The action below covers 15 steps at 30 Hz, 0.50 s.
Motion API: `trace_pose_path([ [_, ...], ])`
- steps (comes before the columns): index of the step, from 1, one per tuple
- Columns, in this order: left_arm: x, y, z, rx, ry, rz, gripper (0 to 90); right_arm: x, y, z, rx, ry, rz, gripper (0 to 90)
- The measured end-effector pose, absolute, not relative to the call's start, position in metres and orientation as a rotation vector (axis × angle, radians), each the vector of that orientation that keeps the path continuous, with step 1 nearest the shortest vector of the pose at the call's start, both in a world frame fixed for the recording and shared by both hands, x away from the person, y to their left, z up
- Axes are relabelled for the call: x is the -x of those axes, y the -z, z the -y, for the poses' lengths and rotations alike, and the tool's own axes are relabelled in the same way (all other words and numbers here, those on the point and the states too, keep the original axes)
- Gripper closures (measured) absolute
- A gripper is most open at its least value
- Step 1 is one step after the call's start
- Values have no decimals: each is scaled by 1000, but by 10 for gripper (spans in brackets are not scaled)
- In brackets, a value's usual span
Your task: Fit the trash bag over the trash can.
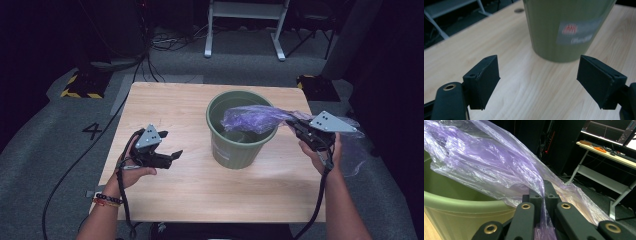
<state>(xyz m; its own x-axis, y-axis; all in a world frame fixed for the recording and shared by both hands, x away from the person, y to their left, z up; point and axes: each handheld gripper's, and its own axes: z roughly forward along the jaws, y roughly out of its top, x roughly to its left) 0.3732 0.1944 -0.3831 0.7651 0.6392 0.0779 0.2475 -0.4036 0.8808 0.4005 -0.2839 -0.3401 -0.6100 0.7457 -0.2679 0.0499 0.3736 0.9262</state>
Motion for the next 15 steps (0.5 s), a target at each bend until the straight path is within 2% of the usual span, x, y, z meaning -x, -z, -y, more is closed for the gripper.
trace_pose_path([
  [5, -377, 357, -185, -1934, -521, -629, 178, -401, 341, 278, -666, -1227, -1952, 889],
  [15, -389, 324, -162, -1952, -569, -566, 177, -407, 343, 274, -664, -1194, -1964, 889],
])
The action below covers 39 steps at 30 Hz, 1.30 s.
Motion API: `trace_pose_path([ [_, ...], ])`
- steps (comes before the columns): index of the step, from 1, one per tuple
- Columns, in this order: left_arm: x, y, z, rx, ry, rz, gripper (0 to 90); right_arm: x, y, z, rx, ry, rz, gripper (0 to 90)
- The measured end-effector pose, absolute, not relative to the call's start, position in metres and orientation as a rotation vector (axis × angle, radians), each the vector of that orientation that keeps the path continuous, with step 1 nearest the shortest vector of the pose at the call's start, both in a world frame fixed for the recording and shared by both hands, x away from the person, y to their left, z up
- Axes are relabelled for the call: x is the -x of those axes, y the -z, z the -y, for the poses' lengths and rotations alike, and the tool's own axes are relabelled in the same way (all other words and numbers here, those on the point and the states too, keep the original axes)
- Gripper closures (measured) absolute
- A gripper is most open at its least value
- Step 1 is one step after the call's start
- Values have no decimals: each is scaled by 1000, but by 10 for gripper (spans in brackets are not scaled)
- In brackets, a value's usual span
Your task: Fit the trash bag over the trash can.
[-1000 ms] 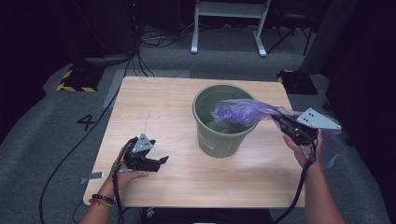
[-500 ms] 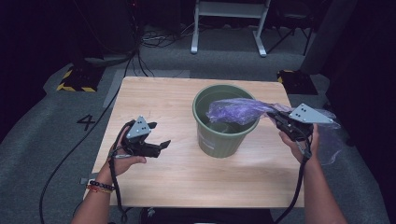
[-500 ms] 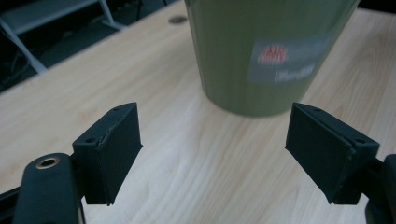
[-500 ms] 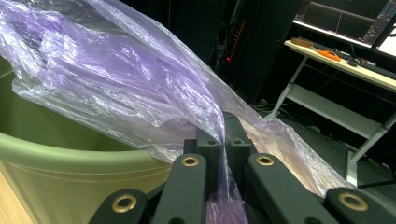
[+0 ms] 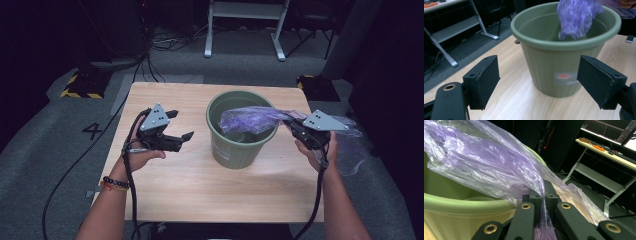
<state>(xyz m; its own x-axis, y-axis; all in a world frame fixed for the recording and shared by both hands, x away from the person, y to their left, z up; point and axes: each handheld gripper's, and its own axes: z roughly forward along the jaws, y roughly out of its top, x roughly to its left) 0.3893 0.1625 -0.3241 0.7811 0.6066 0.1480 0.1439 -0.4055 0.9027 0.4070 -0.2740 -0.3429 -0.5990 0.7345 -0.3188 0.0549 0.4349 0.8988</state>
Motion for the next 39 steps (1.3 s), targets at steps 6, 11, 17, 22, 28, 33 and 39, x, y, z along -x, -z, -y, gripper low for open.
trace_pose_path([
  [6, -399, 307, -145, -1915, -580, -504, 173, -408, 341, 269, -642, -1192, -1968, 889],
  [11, -409, 303, -122, -1930, -573, -462, 173, -409, 340, 262, -617, -1126, -1995, 889],
  [17, -418, 300, -103, -1938, -540, -438, 186, -411, 340, 259, -610, -1106, -1998, 889],
  [22, -427, 294, -81, -1964, -500, -386, 237, -412, 337, 252, -586, -1074, -1999, 887],
  [28, -434, 295, -53, -2019, -491, -348, 303, -414, 335, 248, -566, -1077, -1999, 885],
  [33, -433, 300, -33, -2064, -461, -305, 333, -414, 335, 245, -541, -1074, -2013, 860],
  [39, -430, 305, -19, -2092, -467, -292, 336, -410, 332, 234, -478, -1058, -2047, 848],
])
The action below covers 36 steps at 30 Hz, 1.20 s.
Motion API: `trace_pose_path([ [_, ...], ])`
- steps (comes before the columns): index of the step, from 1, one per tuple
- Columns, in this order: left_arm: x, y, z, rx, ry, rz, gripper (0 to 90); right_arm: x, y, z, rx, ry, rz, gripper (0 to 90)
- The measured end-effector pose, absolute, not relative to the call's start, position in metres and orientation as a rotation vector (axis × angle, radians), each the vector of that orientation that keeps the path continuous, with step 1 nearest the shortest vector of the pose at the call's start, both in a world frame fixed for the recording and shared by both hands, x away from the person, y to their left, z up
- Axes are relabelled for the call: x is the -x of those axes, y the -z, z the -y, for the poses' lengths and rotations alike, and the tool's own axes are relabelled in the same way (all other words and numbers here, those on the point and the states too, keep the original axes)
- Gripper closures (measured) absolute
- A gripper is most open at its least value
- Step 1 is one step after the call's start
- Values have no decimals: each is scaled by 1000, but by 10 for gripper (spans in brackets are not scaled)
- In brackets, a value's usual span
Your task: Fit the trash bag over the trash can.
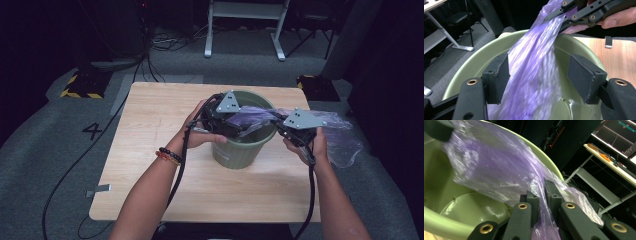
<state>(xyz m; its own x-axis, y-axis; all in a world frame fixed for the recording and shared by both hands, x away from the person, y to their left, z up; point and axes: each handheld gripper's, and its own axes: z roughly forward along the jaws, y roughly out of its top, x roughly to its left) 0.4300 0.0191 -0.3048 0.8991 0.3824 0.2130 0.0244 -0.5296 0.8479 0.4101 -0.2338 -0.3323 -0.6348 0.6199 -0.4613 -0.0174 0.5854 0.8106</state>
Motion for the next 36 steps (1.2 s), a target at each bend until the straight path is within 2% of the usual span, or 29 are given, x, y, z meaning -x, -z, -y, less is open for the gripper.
trace_pose_path([
  [6, -431, 309, -10, -2103, -460, -276, 340, -406, 325, 217, -424, -1036, -2066, 847],
  [11, -433, 313, -5, -2120, -429, -268, 425, -405, 323, 207, -400, -1047, -2071, 825],
  [13, -434, 314, -5, -2122, -426, -265, 523, -405, 323, 206, -402, -1063, -2061, 797],
  [15, -434, 315, -6, -2112, -428, -263, 546, -403, 323, 205, -392, -1075, -2061, 785],
  [16, -435, 315, -6, -2110, -441, -263, 616, -402, 323, 205, -392, -1080, -2060, 775],
  [18, -435, 316, -5, -2112, -452, -256, 700, -400, 322, 205, -385, -1087, -2056, 756],
  [23, -434, 316, -4, -2106, -466, -246, 821, -398, 321, 205, -398, -1118, -2025, 631],
  [24, -434, 316, -5, -2104, -473, -248, 849, -398, 321, 207, -420, -1127, -2016, 568],
  [26, -434, 317, -7, -2099, -468, -250, 874, -398, 321, 210, -440, -1139, -2008, 503],
  [33, -437, 318, -15, -2086, -491, -288, 899, -394, 321, 215, -444, -1143, -2011, 399],
  [36, -439, 318, -18, -2092, -498, -299, 899, -390, 320, 215, -420, -1121, -2007, 386],
])
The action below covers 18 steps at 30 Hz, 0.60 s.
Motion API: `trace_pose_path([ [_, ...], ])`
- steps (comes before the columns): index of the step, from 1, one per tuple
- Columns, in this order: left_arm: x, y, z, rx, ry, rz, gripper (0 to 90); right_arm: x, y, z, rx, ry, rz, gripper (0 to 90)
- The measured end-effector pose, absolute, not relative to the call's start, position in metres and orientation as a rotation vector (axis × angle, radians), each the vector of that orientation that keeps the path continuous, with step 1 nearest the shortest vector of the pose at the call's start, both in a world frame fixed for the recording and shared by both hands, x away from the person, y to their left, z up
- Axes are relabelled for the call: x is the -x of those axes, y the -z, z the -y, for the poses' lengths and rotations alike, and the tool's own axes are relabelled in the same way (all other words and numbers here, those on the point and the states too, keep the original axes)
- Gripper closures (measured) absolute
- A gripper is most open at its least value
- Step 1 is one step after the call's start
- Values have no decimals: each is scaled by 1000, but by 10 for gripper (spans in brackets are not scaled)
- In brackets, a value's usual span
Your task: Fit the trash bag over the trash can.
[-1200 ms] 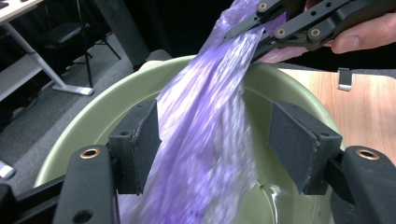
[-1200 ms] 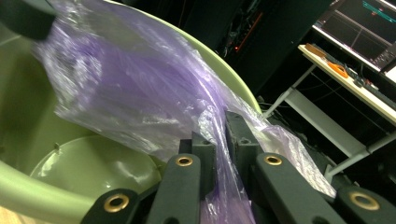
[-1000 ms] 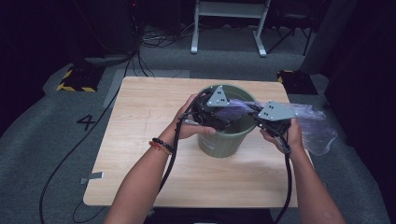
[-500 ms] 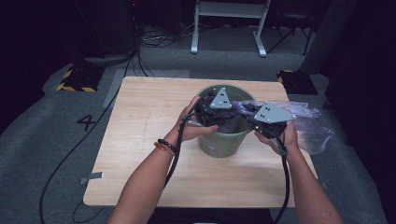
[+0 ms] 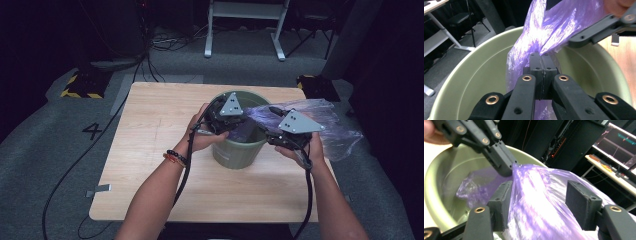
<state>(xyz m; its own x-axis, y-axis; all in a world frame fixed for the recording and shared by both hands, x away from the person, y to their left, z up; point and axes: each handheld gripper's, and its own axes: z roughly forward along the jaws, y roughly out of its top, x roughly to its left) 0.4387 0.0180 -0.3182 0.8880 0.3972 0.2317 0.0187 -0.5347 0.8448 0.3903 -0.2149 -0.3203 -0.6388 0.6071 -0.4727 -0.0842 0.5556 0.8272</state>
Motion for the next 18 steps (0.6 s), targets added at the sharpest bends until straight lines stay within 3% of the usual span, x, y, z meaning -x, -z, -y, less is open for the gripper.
trace_pose_path([
  [18, -445, 324, -48, -2076, -492, -350, 898, -382, 340, 280, -584, -1042, -1915, 388],
])
